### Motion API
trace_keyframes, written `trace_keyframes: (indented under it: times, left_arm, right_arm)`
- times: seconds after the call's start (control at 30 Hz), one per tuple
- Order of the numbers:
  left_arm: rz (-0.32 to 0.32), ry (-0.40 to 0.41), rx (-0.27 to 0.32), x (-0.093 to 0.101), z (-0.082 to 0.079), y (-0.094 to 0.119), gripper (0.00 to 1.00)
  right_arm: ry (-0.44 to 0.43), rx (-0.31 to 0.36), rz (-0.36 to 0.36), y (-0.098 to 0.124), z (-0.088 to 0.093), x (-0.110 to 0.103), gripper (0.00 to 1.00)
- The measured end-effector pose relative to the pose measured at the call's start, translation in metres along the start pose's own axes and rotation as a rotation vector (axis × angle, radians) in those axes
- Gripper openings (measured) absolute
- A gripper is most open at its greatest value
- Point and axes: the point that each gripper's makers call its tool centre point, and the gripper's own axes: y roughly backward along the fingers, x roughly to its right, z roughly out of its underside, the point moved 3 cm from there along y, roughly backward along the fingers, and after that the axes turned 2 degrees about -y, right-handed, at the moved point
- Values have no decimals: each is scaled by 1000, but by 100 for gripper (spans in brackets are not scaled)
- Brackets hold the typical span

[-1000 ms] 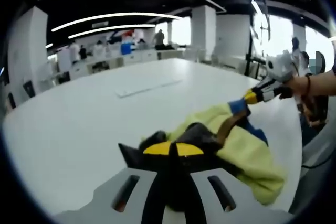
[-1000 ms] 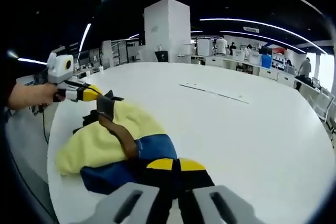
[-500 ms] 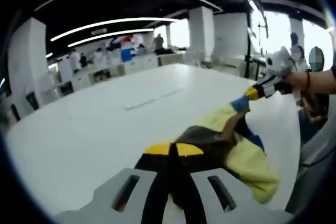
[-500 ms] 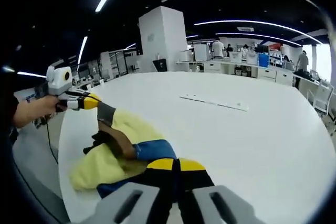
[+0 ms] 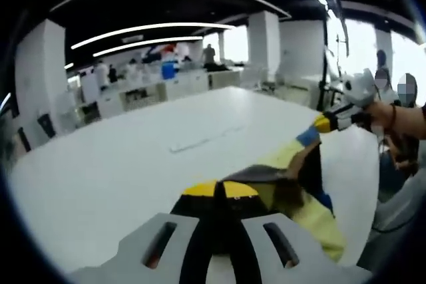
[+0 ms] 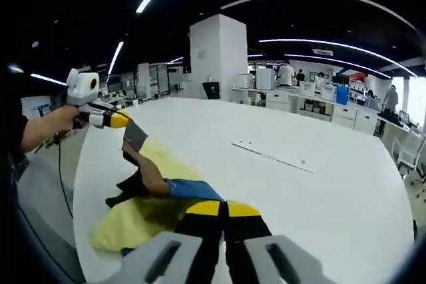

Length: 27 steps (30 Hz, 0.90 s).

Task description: Fold the garment on the visible template until the final outline fits inside the template.

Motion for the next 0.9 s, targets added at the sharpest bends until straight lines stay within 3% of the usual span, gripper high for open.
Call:
trace_keyframes:
  times: [0.07,0.3,0.47,0.53,0.6,0.73,0.9]
  left_arm:
    - [-29,-11,10,-9,-8,-2,0]
    - [-36,53,74,-30,-26,-16,0]
    - [-95,-15,77,-48,-32,-38,0]
    - [-104,-4,76,-49,-33,-47,0]
    - [-107,9,90,-50,-32,-60,0]
    - [-123,36,58,-60,-20,-85,0]
    - [-128,91,69,-76,-9,-114,0]
  right_arm:
    - [11,10,-1,-2,-8,3,0]
    - [34,42,21,-13,-34,18,0]
    - [-1,83,42,-28,-51,31,0]
    - [-55,70,60,-38,-51,39,0]
    - [-57,63,71,-49,-49,47,0]
    - [-118,61,92,-66,-43,64,0]
    - [-171,67,116,-87,-37,87,0]
